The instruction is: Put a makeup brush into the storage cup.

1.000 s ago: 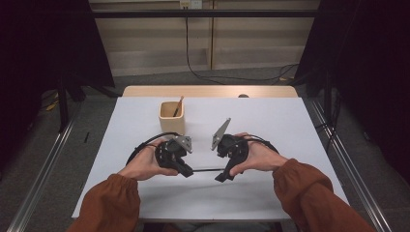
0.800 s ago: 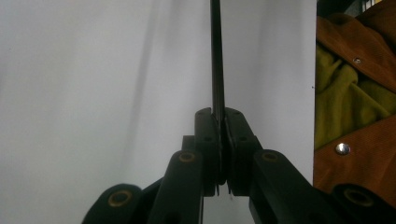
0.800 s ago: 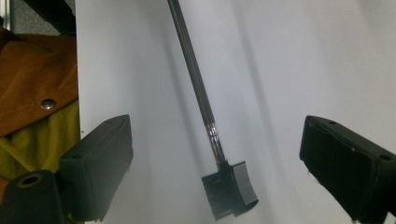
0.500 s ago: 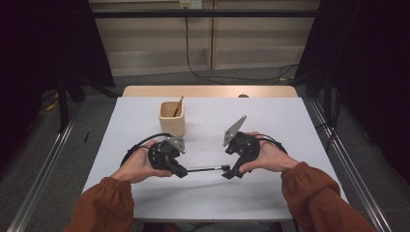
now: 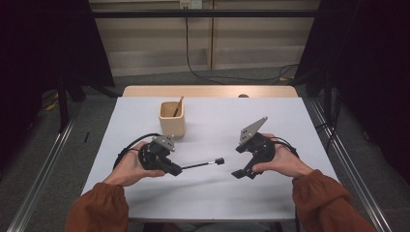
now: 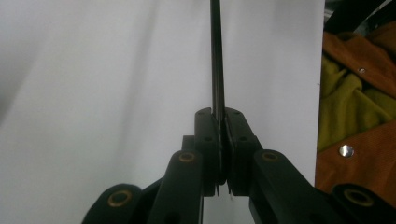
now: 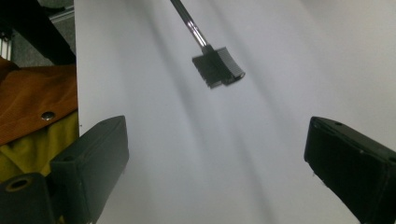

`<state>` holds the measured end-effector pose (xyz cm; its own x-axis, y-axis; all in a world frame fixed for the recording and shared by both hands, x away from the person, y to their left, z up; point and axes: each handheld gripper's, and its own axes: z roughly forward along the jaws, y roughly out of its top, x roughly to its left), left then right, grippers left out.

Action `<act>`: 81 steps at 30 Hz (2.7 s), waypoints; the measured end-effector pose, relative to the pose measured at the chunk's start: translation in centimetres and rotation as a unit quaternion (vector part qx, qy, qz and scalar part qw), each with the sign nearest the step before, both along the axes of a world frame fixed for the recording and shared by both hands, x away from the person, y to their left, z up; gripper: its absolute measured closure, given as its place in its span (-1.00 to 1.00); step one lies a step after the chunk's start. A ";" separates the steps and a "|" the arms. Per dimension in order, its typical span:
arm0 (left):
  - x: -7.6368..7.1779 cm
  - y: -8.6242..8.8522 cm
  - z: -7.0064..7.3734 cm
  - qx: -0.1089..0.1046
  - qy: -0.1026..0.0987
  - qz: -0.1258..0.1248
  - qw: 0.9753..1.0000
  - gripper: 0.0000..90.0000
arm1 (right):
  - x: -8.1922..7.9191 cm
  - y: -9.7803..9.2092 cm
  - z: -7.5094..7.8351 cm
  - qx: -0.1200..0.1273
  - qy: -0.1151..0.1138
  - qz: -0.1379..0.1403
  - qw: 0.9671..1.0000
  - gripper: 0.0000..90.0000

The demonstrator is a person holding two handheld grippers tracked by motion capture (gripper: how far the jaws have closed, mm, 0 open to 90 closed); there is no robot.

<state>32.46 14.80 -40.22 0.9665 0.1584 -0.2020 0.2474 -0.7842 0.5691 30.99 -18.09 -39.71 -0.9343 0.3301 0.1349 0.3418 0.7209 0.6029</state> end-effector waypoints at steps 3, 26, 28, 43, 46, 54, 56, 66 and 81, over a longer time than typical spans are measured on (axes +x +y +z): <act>-0.1 0.4 -0.2 0.000 0.001 0.003 1.000 0.90 | -0.2 -0.5 -0.1 0.010 -0.006 -0.008 1.000 -0.91; -1.2 3.2 -0.9 -0.065 -0.007 0.057 0.996 0.90 | -2.8 -3.6 -0.5 0.093 -0.031 -0.077 0.992 -0.88; -1.3 3.2 -1.0 -0.070 -0.009 0.060 0.996 0.90 | -3.0 -3.9 -0.8 0.100 -0.033 -0.081 0.991 -0.87; -2.1 4.0 -1.3 -0.097 -0.016 0.078 0.992 0.90 | -4.4 -5.6 -1.8 0.174 -0.052 -0.127 0.975 -0.87; -2.2 3.9 -1.4 -0.108 -0.017 0.083 0.991 0.90 | -4.7 -5.6 -2.1 0.185 -0.053 -0.131 0.973 -0.87; -2.6 3.8 -1.6 -0.135 -0.022 0.091 0.986 0.90 | -4.8 -5.4 -2.1 0.201 -0.057 -0.130 0.969 -0.87; -2.6 3.8 -1.5 -0.138 -0.022 0.091 0.986 0.90 | -4.9 -5.3 -2.1 0.202 -0.058 -0.128 0.969 -0.87; -3.1 3.9 -1.6 -0.183 -0.039 0.102 0.977 0.90 | -4.9 -5.2 -2.2 0.208 -0.064 -0.129 0.967 -0.88; -3.6 4.0 -2.1 -0.235 -0.062 0.128 0.962 0.90 | -5.1 -4.5 -2.4 0.216 -0.070 -0.113 0.967 -0.89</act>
